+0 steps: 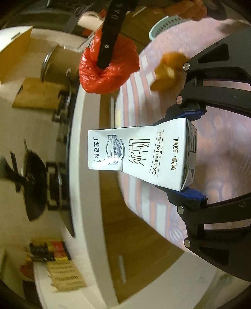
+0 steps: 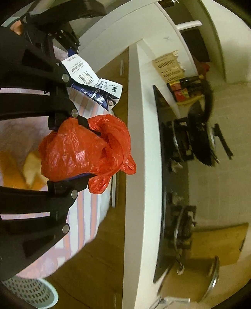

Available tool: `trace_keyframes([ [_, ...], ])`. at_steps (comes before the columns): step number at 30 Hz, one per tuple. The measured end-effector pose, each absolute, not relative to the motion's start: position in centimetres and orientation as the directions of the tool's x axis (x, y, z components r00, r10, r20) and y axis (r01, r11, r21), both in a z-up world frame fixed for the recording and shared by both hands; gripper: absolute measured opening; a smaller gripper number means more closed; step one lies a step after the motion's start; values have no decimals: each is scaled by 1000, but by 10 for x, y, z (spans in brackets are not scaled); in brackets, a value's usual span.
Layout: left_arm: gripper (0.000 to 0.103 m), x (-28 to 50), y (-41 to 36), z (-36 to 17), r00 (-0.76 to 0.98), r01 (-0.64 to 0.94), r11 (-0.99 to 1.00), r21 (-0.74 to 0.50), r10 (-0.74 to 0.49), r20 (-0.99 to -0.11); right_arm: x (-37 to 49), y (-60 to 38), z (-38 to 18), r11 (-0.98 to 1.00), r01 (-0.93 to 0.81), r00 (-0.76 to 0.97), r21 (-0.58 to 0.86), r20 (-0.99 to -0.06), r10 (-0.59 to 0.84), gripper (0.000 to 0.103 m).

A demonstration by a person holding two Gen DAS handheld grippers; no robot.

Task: Collect trash
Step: 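Grasp the white milk carton with the left tool while the right tool grasps the red plastic bag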

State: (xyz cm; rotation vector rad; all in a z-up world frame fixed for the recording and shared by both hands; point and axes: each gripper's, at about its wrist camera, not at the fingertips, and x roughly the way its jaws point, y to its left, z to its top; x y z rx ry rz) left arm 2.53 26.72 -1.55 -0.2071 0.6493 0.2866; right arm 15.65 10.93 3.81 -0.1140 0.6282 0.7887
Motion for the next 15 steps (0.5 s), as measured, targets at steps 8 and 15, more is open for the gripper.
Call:
trace_keyframes([
  [8, 53, 43, 190, 11, 813, -187, 979, -85, 106, -573, 140, 37, 60, 769, -630, 624, 111, -518, 585, 30],
  [15, 53, 64, 136, 25, 833, -80, 990, -115, 3, -553, 140, -25, 58, 824, -554, 674, 116, -519, 526, 30],
])
